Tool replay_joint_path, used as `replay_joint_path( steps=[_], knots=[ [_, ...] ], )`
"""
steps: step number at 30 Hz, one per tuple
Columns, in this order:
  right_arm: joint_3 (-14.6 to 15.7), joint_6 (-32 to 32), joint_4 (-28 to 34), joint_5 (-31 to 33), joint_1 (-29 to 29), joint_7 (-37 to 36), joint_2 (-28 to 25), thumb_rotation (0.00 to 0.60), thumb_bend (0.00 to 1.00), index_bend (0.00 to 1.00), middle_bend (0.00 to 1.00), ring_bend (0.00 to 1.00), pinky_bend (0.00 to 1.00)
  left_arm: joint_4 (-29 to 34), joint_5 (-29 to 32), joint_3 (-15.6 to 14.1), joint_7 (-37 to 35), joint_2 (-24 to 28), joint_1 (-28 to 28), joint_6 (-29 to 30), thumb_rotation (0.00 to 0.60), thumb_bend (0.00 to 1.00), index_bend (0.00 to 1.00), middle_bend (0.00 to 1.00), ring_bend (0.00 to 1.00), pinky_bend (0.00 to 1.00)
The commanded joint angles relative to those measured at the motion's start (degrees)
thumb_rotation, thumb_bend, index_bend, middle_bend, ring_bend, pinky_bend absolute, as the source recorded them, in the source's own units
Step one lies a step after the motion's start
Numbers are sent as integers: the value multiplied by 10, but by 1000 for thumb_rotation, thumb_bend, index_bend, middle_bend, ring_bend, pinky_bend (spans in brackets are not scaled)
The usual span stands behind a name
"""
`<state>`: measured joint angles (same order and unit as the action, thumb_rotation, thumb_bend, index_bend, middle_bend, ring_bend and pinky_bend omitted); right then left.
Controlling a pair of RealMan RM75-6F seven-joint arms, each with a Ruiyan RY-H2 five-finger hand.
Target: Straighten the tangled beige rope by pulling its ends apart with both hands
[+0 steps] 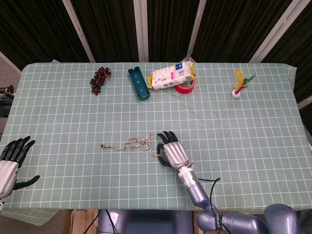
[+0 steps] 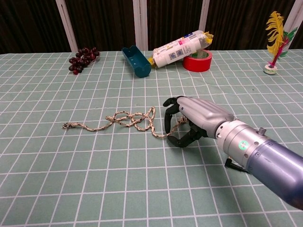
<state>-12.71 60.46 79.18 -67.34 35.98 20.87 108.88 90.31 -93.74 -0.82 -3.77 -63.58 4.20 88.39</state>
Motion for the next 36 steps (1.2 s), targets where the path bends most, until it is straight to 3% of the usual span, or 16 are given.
replay_joint_path(
  steps=[1, 15, 24, 28, 36],
  knots=[
    [1, 0, -1, 1, 0, 1, 1, 600, 404, 555, 156, 0, 0, 0, 0, 0, -1, 0, 0, 1, 600, 52, 71, 0, 0, 0],
    [9, 7, 6, 0, 0, 7, 3, 600, 438, 621, 174, 0, 0, -1, 0, 0, -6, 3, 0, 3, 600, 52, 71, 0, 0, 0],
    [14, 21, 61, -11, -13, 1, -41, 600, 438, 624, 174, 0, 0, 19, -7, -3, 19, 9, 9, -14, 600, 94, 91, 0, 0, 0],
    [18, 20, 89, -10, -17, 3, -61, 600, 438, 624, 174, 0, 0, 60, -8, 9, 48, 15, 33, -38, 600, 208, 194, 0, 0, 0],
    [32, 22, 129, -3, -26, 13, -81, 600, 438, 624, 174, 0, 0, 155, 72, 70, 166, -27, 124, -159, 600, 273, 321, 49, 0, 0]
  ],
)
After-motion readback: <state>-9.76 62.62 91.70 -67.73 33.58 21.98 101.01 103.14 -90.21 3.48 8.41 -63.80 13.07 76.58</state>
